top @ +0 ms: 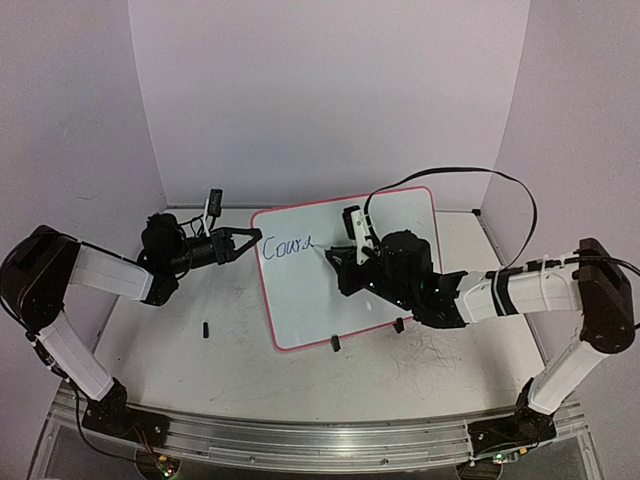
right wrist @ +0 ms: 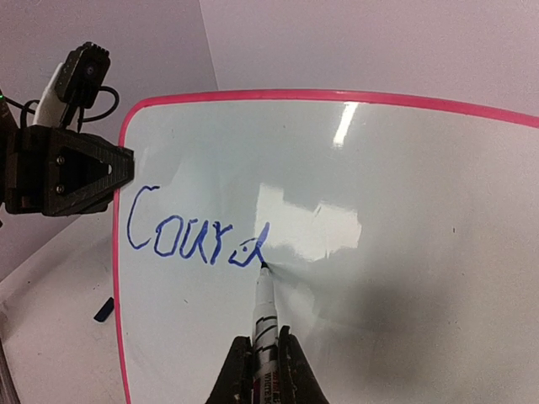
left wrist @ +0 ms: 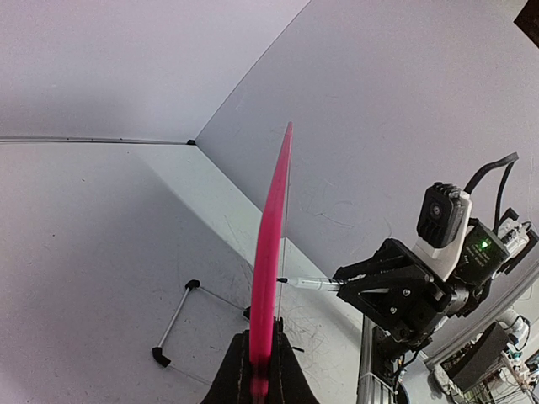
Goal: Write a sentence on the whiteboard
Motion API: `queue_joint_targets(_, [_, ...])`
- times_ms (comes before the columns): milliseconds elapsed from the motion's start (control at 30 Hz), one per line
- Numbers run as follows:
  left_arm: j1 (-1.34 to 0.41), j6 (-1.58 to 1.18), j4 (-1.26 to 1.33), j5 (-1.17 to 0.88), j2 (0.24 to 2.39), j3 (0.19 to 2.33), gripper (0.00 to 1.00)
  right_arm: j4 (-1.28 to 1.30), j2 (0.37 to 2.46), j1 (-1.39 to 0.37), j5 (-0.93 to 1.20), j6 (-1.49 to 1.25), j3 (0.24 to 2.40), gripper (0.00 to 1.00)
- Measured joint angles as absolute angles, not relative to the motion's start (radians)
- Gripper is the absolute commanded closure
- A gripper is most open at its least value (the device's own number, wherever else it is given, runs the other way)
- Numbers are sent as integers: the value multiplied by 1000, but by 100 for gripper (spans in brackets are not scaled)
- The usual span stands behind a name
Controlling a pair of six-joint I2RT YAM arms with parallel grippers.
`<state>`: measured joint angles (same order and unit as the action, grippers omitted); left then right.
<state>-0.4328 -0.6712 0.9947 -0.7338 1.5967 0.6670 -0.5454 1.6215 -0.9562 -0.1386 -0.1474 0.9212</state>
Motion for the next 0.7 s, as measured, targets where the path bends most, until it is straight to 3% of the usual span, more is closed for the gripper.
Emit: queue_joint_targets(700, [-433,-672,997,-739,1597,667,100,-531,1579,-930,-114,-148,912,100])
